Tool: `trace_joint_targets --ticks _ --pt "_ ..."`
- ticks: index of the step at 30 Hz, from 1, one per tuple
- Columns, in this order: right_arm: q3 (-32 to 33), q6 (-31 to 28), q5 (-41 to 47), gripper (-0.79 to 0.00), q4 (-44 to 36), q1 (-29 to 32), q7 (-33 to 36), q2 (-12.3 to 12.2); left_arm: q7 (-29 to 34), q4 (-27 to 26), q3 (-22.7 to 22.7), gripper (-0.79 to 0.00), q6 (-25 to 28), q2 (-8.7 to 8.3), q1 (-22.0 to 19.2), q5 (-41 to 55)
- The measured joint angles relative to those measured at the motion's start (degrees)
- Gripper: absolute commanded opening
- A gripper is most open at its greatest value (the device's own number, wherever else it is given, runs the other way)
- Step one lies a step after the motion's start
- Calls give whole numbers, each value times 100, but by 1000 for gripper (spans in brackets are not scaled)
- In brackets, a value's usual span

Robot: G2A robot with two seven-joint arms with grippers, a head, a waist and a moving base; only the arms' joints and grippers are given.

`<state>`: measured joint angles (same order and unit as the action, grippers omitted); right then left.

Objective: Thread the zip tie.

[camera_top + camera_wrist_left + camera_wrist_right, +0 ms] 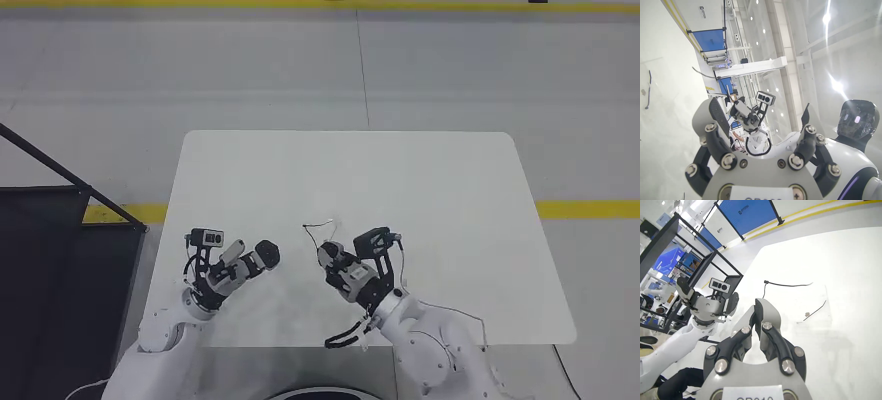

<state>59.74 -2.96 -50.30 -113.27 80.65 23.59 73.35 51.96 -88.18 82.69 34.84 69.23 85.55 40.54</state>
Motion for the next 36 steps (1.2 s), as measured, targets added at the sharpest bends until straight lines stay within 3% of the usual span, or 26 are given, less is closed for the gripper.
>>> trace_joint_targets --ticks 9,16,25,36 --pt "-604 493 -2720 -785 -383 -73 825 -32 -155 -59 39 0 -14 -5 18 -52" --pt "-1271 848 -4412 -785 -109 -505 1815 92 -141 -57 26 0 -37 -7 25 -76" --pt "-1694 822 -4438 -785 516 -1234 2760 364 -142 -57 27 0 -37 -7 25 -75" --pt "-1712 1140 -4861 -785 746 -1316 3051 521 -142 -57 27 0 -37 -7 25 -75"
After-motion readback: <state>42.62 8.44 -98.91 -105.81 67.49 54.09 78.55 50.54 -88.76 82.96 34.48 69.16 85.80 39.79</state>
